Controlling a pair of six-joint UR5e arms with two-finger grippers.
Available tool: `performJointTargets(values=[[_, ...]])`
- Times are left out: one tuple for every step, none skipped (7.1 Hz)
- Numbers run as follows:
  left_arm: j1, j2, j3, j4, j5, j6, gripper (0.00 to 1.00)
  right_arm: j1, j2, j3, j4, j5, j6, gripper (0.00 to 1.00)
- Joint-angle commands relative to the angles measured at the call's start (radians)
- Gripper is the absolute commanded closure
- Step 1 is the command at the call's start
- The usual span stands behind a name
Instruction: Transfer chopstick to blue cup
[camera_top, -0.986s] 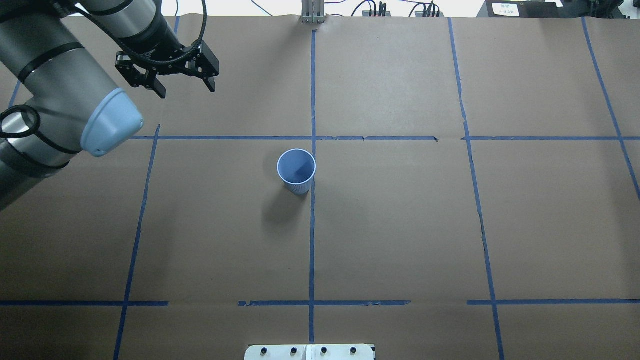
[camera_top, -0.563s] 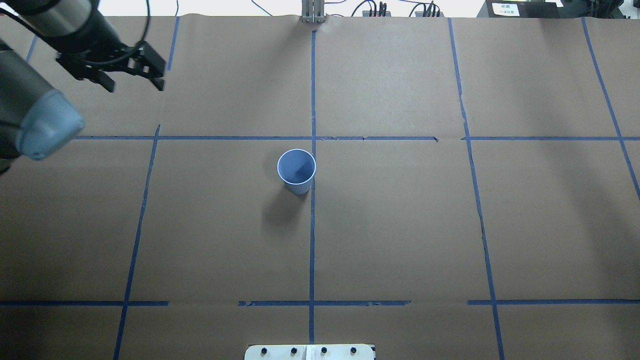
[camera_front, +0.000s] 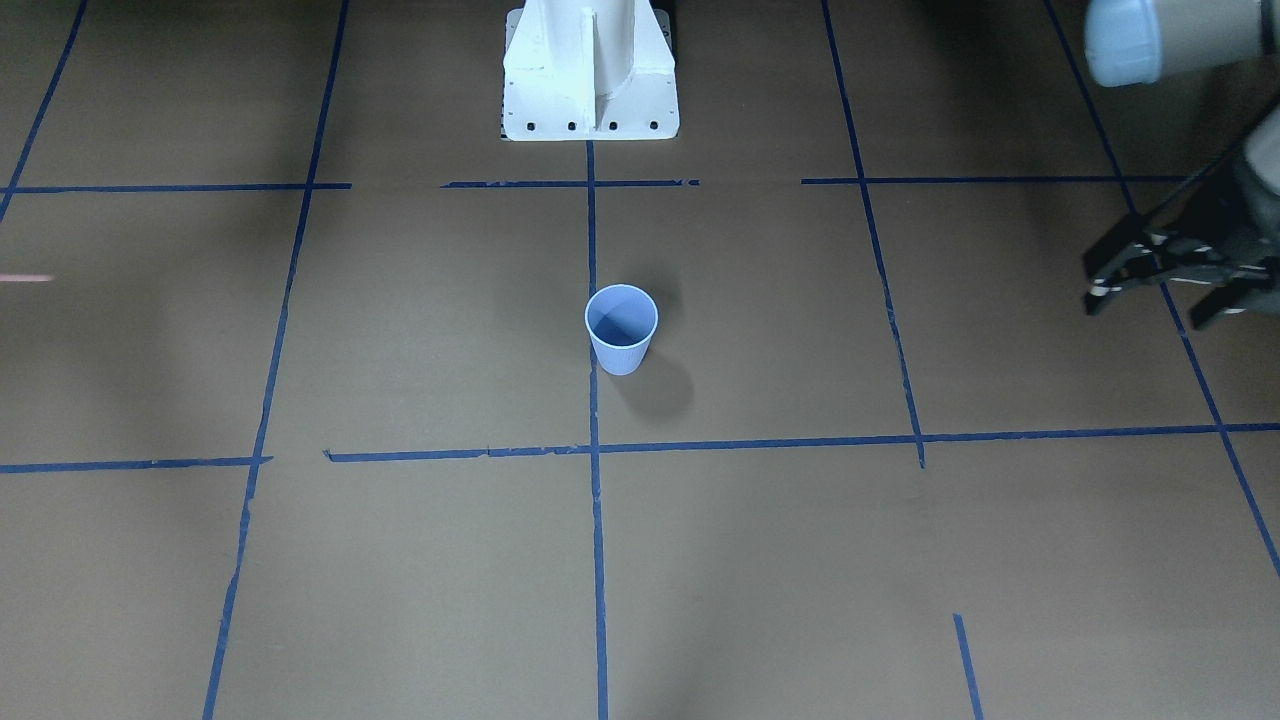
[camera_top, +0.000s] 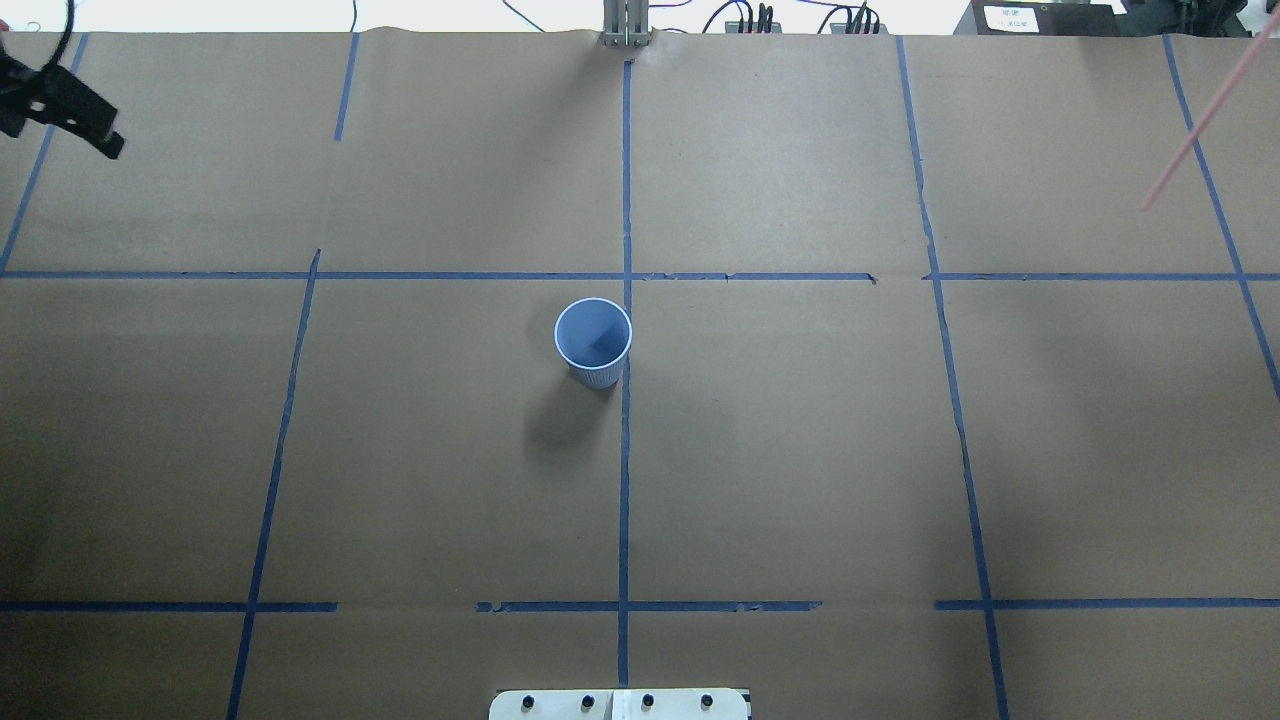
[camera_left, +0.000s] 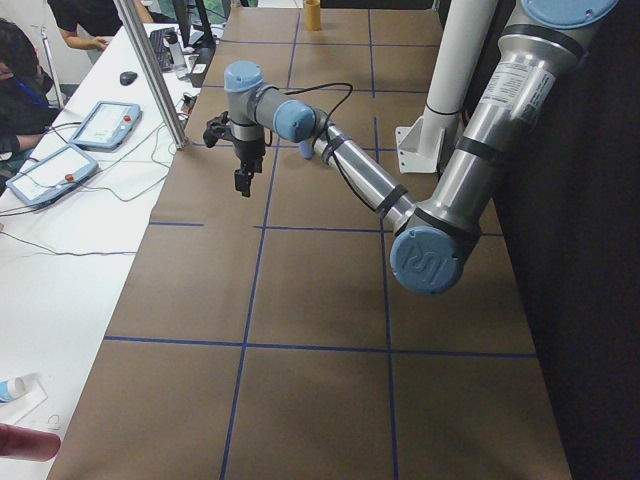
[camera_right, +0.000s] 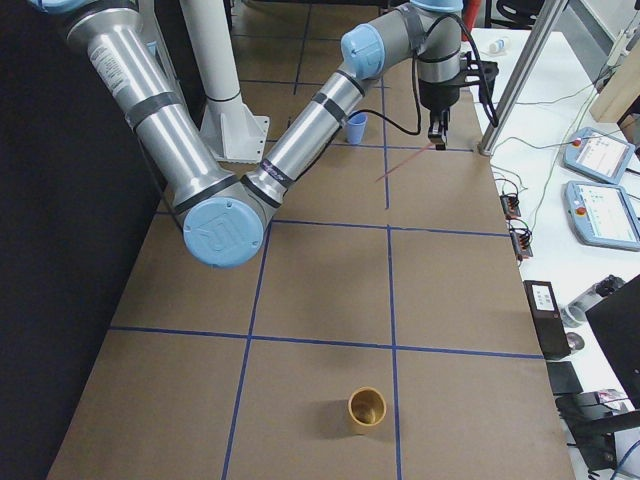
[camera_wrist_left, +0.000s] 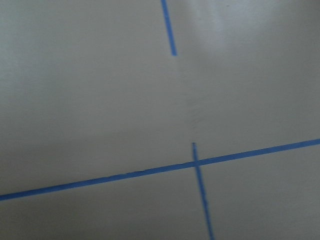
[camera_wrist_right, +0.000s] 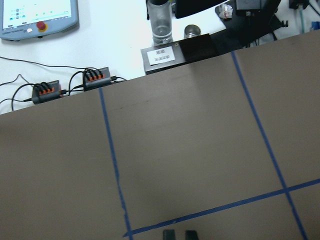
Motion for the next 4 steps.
performJointTargets(values=[[-0.076,0.066,0.004,-0.001,0.002,0.141,0.00,-0.208,0.151,0.046,-0.001,-0.153,0.247,1.00],[-0.101,0.070,0.016,0.000,0.002,0.169,0.00,-0.326,0.216,0.058,0.002,-0.298,0.301,0.99],[-0.101,0.085,0.021,-0.006,0.002,0.171,0.00,-0.442,0.266,0.058,0.002,-0.456,0.307,0.99],[-0.103,0.091,0.021,-0.009,0.002,0.171,0.00,-0.527,0.303,0.052,0.000,-0.547,0.309,1.00]])
